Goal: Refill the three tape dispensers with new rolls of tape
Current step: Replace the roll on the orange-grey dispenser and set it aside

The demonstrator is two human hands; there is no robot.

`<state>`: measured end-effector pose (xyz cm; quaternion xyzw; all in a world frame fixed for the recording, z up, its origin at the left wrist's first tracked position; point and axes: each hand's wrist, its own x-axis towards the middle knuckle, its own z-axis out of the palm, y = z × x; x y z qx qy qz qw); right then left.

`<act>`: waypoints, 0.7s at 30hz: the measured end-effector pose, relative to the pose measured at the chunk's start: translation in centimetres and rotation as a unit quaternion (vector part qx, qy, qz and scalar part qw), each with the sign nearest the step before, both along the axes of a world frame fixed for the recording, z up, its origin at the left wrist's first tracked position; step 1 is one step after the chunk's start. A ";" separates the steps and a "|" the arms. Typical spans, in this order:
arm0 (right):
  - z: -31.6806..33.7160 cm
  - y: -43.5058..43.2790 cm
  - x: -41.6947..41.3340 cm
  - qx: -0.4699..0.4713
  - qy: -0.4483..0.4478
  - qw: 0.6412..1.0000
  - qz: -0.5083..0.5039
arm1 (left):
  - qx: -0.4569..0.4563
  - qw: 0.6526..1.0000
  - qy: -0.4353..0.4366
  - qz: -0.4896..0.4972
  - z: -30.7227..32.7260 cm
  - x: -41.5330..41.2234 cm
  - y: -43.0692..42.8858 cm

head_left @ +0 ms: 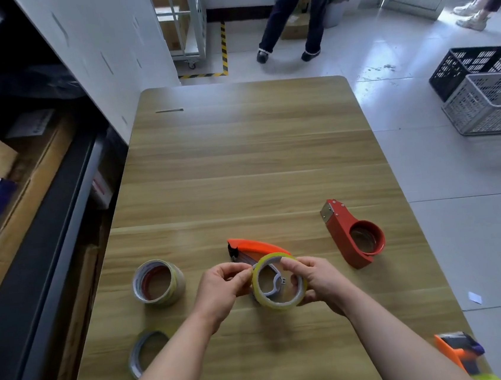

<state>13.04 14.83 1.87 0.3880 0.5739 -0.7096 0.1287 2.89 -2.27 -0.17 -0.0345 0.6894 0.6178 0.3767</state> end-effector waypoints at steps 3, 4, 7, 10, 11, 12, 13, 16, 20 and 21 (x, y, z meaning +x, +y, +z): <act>0.1 -0.1 -0.4 0.027 0.008 1.000 0.000 | -0.008 1.000 -0.005 -0.002 -0.1 -0.1 0.2; 0.1 -0.1 -0.5 0.036 0.012 0.999 0.003 | -0.013 1.000 -0.004 -0.012 -0.1 -0.1 0.2; 0.1 -0.3 -0.7 0.034 0.019 0.999 -0.002 | -0.020 0.999 -0.006 -0.030 0.1 -0.7 -0.1; -0.2 -0.3 -0.6 0.025 0.032 0.999 -0.001 | -0.036 0.998 0.006 -0.047 0.5 -1.3 -0.2; -0.4 -0.4 -0.5 0.033 0.035 0.999 0.000 | -0.038 0.998 0.008 -0.053 0.5 -1.4 -0.2; -0.7 -0.5 -0.5 0.044 0.036 0.998 -0.001 | -0.039 0.998 0.005 -0.057 0.5 -1.5 -0.1; -0.9 -0.5 -0.5 0.056 0.035 0.998 -0.003 | -0.038 0.998 -0.003 -0.056 0.5 -1.5 0.0; -1.3 -0.7 -0.8 0.081 0.034 0.996 -0.013 | -0.056 0.997 0.002 -0.059 0.2 -1.5 0.3; -2.1 -1.0 -1.3 0.104 0.024 0.994 -0.009 | -0.131 0.984 0.069 -0.098 -0.5 -1.3 0.8; -2.4 -1.1 -1.4 0.116 0.017 0.993 -0.010 | -0.137 0.982 0.078 -0.103 -0.8 -1.2 0.9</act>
